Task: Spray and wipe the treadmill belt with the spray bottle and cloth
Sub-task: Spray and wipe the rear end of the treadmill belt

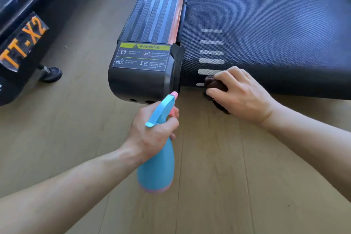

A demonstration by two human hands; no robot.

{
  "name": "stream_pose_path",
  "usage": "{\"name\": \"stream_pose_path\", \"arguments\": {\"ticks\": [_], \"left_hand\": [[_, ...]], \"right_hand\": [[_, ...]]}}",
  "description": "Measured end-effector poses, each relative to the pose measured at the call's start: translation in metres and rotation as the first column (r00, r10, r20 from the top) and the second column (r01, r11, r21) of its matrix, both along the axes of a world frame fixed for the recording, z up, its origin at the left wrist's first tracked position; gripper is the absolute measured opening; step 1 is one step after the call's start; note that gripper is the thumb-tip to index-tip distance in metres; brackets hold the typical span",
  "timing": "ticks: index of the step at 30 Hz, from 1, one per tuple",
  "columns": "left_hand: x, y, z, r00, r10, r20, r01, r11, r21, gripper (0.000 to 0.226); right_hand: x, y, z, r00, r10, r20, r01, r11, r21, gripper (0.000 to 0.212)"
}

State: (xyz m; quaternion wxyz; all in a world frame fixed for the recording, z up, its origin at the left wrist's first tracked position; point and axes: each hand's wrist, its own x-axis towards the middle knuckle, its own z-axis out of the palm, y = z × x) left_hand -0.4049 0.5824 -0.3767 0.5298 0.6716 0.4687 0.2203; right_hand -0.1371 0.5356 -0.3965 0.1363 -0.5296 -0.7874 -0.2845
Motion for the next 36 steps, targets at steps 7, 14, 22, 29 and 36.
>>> {"name": "stream_pose_path", "arguments": {"ticks": [7,14,22,29,36], "left_hand": [[0.002,-0.002,0.000,0.999,-0.016,-0.039,0.016,1.000,0.021,0.012],[0.008,-0.009,-0.003,0.998,-0.025,-0.063,0.025,1.000,-0.007,0.019],[0.018,-0.018,-0.008,0.995,-0.079,-0.061,0.081,0.997,0.021,0.010],[0.017,-0.013,-0.004,0.999,-0.035,-0.040,0.036,0.998,0.042,0.011],[0.021,-0.016,-0.002,0.999,-0.034,-0.030,0.033,0.999,-0.033,0.017]], "right_hand": [[-0.028,0.037,0.011,0.982,-0.077,-0.173,0.092,0.993,0.078,0.045],[-0.049,0.049,-0.011,0.945,-0.134,-0.298,0.199,0.959,0.199,0.040],[-0.055,0.046,-0.015,0.969,-0.104,-0.225,0.152,0.966,0.211,0.025],[-0.037,0.016,-0.013,0.990,-0.073,-0.125,0.090,0.986,0.140,0.017],[-0.056,0.058,-0.004,0.928,-0.112,-0.355,0.187,0.965,0.183,0.028]]}}
